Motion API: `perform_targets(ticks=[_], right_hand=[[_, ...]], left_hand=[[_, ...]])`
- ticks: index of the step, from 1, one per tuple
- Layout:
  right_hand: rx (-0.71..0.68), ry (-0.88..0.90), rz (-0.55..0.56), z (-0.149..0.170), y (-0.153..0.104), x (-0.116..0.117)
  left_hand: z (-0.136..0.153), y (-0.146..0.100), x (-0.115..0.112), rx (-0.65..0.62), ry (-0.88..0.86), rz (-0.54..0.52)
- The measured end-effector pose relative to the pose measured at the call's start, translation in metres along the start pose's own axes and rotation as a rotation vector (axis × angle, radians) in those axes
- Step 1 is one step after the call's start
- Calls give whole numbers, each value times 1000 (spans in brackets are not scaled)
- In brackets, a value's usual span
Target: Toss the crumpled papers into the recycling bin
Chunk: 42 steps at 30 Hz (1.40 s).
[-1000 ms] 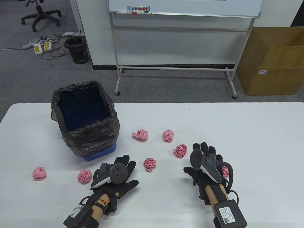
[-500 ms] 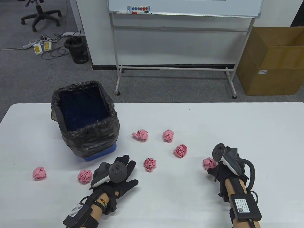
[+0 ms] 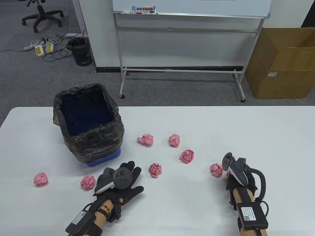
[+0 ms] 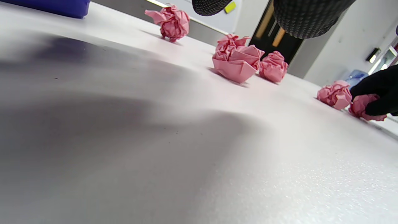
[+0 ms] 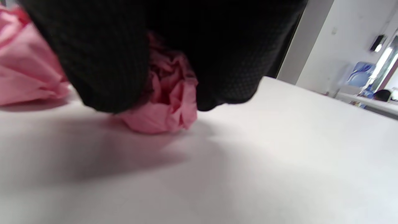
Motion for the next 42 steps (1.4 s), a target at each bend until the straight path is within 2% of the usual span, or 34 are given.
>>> perform_targets(ticks=[8,18,25,32,37,42], right_hand=[[-55,49,70,-4,-19,-35],[-206,166,134,-49,-56,-78],[-315,298,136,-88,-82,-95],[-392,401,125,-118,-102,-100],[-410,538,159,-132,-113,-102],[-437,712,157,-143,-125,-103]], left_hand=[[-2,0,2,-9,-11,-10],[-2,-3,6,-27,-33,-48],[-2,-3,7,-38,-47,-56],[-4,-5,10,-50,-48,-87],[-5,-6,11,-115,-163,-95],[-4,-3,11,-240,-435,-73]])
Point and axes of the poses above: the tracker on the back of each hand, its own z axis roughly to the little-finger side, its own y axis roughly from the wrist to the fingertips, x = y × z, the point moved 3 cm from there along y, roughly from the wrist to the fingertips, and after that the axes turned 12 degrees about z, right-handed, at the moved point
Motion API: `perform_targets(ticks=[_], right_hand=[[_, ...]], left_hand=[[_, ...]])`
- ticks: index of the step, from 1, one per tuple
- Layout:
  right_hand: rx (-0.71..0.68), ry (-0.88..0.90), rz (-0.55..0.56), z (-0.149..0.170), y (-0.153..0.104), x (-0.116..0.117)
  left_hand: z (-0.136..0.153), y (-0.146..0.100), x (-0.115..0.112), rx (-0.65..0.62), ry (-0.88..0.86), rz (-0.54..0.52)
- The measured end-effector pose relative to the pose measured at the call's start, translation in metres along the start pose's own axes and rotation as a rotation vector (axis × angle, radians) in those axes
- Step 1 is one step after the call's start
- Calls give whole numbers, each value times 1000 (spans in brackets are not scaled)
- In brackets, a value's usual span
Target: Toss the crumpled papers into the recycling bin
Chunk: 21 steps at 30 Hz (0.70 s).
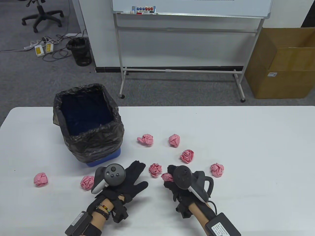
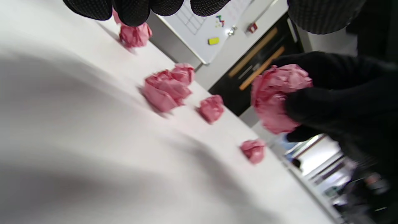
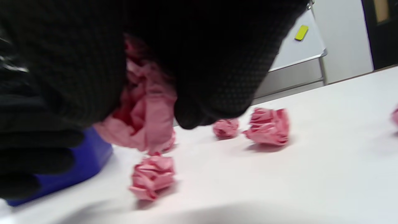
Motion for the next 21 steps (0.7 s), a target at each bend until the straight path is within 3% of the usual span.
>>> perform_targets(ticks=[8,21], right_hand=[[-88,118,9,-22,-4,5],[-163,181,29,-39,-8,2]], left_hand=[[-1,6,-7,-84,-252,52],[-2,4,0,-77,-339,-22]])
Point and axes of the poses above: the tracker on the back of each hand, its own z axis roughly to the little-finger side, its own y axis roughly from the wrist to the fingertips, x = y × z, the point moved 3 cm from there along y, roughly from the wrist to the fingertips, and after that the axes turned 12 degrees about z, right-handed, at the moved point
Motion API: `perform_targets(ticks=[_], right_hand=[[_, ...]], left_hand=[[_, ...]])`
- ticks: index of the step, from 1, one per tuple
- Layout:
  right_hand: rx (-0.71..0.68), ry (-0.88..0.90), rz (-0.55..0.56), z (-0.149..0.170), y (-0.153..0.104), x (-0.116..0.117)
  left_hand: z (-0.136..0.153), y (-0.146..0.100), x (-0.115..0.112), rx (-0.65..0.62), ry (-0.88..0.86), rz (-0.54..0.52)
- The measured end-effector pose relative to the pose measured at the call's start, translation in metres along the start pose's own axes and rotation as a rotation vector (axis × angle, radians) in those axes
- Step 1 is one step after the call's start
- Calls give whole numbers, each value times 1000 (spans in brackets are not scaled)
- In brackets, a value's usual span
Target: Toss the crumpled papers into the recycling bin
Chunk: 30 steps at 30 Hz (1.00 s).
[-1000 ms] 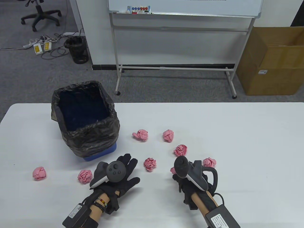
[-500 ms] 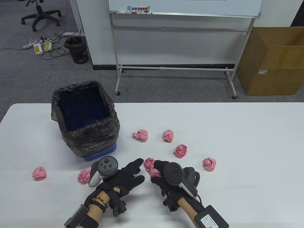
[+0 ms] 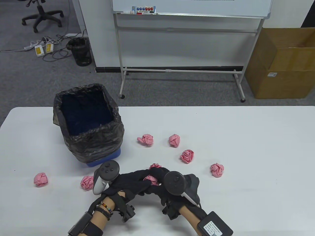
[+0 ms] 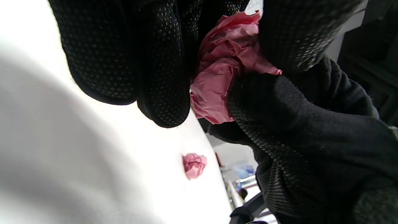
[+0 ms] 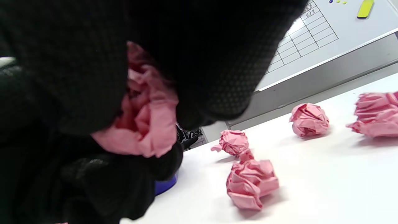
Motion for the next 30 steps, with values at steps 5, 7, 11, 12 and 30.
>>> perform_targets(ticks=[5,7,11,12,30], right_hand=[[-1,31,-36,4,-3,1],[-5,24,-41,6,-4,-2],[9,-12,-62,17,-6,-9],[7,-40,-57,21,-7,-12],[-5,-448,-101,60,-22,-10]], left_hand=[[-3,-1,3,11,49,-48],[-1,-1,5,31,77,-58],[0,-5,10,63,113,-95],[0,-6,12,74,119,-102],[-26,-21,42,243,268,-272]])
Point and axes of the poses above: the tracker on the back of each hand, its own z axis roughly to the little-finger side, its own y axis roughly from the wrist to the fingertips, x = y × z, the point moved 3 cm from there along y, roughly from the wrist to the fingertips, and after that the axes turned 12 degrees about z, right-handed, at the moved point
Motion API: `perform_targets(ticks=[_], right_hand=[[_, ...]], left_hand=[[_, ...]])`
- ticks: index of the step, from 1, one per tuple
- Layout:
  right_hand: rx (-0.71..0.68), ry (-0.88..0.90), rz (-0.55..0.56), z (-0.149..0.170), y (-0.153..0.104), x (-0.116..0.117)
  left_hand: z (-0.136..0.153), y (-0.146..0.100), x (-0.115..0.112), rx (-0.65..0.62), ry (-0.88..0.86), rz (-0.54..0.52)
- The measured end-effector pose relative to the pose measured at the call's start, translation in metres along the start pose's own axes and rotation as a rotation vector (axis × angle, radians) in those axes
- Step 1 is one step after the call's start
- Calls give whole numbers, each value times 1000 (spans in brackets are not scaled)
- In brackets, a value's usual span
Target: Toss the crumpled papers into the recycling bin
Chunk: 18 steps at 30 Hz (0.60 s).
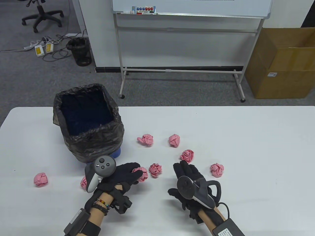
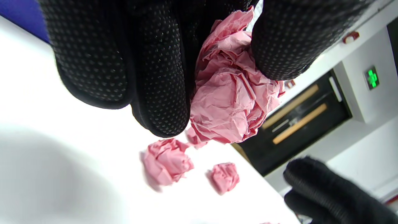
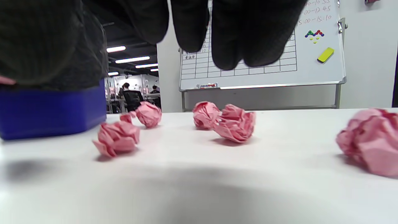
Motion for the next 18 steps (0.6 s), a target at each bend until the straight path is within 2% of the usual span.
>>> perform_targets(ticks=[5,10,14,18], right_hand=[[-8,-45,-25,2,-4,7],[5,-37,-31,4,-4,8],[2,-44,-42,5,-5,8],[7,-33,-50,5,-5,8]], left_hand=[[-25,2,18,-24,29,-26],[-63,-3,57,-81,19,-106],[-88,-13,97,-111,-10,-226],[-100,-29,141,-103,-63,-412]])
Point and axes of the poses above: the tracker on the back of each hand, its own z axis roughly to the little-finger side, its own y axis roughly from the wrist to the fingertips, x = y × z, the point moved 3 cm from there along y, roughly from the wrist to the fingertips, and after that the axes turned 12 degrees about z, right-handed, at the moved point
